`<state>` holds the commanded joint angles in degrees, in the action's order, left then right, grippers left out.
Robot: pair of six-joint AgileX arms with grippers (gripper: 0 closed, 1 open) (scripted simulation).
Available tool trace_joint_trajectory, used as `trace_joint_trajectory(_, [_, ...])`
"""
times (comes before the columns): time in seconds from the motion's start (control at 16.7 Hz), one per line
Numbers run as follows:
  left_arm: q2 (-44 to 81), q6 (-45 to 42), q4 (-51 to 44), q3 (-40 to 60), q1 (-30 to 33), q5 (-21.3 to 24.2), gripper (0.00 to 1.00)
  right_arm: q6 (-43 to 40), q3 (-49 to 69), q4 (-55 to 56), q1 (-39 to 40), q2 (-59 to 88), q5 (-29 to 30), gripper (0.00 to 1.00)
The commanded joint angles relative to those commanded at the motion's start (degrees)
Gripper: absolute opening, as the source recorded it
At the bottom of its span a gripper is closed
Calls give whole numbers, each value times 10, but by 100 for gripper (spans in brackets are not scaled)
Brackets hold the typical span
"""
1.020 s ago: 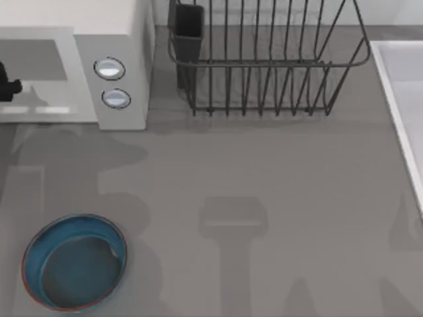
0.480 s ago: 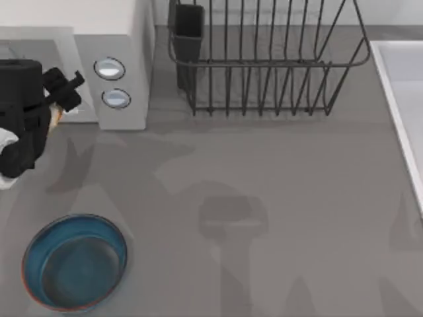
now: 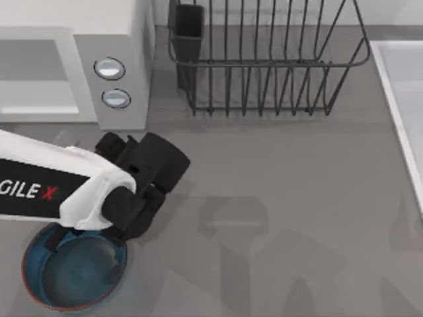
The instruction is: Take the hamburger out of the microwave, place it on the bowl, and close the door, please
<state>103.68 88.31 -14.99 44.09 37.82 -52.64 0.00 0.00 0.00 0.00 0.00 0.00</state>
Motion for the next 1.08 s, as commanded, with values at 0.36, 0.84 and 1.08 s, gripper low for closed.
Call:
trace_joint_trajectory(0.36, [34,260,-276,-30,185,-135,0,0,0,0,0,0,0,100])
trace_joint_trajectory(0.84, [55,318,-352,-45,246,-165,0,0,0,0,0,0,0,100])
trace_joint_trajectory(1.08, [51,295,-329,-49,237,-166,0,0,0,0,0,0,0,100])
